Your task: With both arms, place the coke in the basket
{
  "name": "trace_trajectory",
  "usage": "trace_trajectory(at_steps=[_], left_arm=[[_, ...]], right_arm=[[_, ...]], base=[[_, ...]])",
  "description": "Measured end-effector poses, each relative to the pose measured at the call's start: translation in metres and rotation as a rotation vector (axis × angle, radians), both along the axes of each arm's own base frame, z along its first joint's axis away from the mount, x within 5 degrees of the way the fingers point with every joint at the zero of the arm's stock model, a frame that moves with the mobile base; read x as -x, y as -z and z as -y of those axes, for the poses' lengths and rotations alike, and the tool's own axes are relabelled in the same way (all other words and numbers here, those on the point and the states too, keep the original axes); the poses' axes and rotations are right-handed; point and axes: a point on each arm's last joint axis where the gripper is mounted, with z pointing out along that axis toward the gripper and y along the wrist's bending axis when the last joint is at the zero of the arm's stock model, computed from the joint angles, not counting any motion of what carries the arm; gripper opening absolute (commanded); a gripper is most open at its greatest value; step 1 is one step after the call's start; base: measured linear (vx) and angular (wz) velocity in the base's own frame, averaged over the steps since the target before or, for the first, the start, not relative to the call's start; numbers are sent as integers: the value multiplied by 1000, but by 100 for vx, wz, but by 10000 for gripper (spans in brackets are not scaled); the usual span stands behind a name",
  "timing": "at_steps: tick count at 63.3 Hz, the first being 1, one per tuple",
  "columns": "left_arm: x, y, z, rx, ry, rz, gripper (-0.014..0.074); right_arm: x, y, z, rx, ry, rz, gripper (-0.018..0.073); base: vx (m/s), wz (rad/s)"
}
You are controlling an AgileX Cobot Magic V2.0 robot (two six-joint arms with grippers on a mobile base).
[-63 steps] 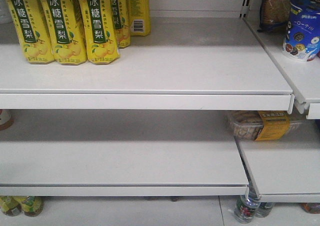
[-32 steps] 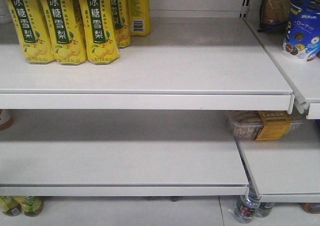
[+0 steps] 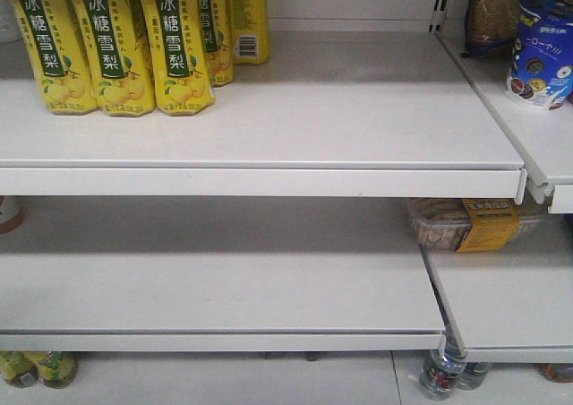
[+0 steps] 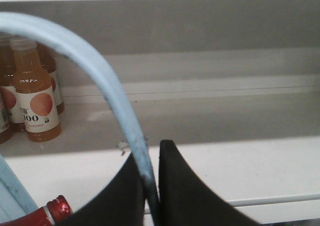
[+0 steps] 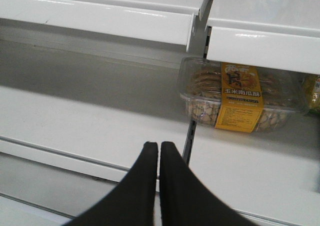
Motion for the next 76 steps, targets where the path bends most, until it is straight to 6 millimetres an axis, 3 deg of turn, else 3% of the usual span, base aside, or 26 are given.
trace_trajectory(at_steps=[21,40,49,58,76], left_arm=[[0,0,0,2,0,0,-6],[0,0,0,2,0,0,-6],[0,0,0,2,0,0,-6],[0,0,0,2,0,0,-6],[0,0,0,2,0,-1,-6]], right_arm=[[-1,7,-3,-30,-16,-18,-2],[-14,84,-9,-135,57,-64,-2],[-13,102,-4,-267,160,27,-2],[-8,110,1,-357,223,131,-2],[0,106,10,-410,347,251,-2]], base=[[0,0],[0,0],[0,0],[0,0],[0,0]])
